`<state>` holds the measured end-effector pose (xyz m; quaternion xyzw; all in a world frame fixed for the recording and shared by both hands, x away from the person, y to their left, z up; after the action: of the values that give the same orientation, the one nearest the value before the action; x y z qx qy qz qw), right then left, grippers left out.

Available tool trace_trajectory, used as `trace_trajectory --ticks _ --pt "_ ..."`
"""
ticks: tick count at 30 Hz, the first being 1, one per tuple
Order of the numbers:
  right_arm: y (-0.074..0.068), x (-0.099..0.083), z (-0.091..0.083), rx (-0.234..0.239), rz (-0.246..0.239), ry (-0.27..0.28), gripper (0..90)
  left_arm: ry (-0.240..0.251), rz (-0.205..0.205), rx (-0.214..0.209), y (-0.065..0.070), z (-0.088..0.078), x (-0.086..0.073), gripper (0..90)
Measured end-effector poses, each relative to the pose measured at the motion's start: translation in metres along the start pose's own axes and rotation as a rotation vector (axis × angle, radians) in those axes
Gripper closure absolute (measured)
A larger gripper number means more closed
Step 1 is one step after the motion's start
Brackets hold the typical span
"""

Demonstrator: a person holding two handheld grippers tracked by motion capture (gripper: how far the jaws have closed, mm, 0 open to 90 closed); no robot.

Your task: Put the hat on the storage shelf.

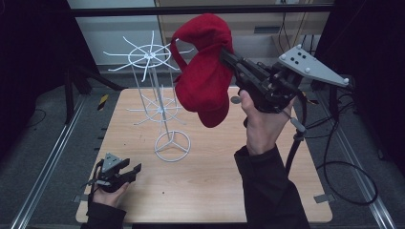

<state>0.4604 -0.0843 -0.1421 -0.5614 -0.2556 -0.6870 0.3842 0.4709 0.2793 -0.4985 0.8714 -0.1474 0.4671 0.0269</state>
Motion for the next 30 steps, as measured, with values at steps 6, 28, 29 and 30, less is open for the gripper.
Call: trace_trajectory --ticks 6,28,29,30 --pt "-0.003 0.004 0.007 0.009 0.006 0.005 88.1 0.001 0.002 0.0 0.0 0.0 0.0 45.3" --pt "0.009 -0.042 0.021 -0.022 0.05 -0.102 87.9 0.002 0.01 0.001 0.0 0.0 0.0 45.2" --pt "0.009 -0.042 0.021 -0.022 0.05 -0.102 87.9 0.002 0.01 0.001 0.0 0.0 0.0 45.3" --pt "0.011 -0.049 0.02 -0.028 0.055 -0.114 87.9 0.003 0.008 0.001 0.0 0.0 0.0 45.2"
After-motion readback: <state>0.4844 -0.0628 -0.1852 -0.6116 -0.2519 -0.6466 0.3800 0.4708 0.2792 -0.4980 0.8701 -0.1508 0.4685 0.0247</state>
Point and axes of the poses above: each handheld gripper's, and its own axes: z roughly forward along the jaws, x roughly out of its top, y roughly to its right, the point moved 5 cm from there along z, roughly forward along the jaws, and after that the axes turned 10 degrees about x, right-handed, at the moved point
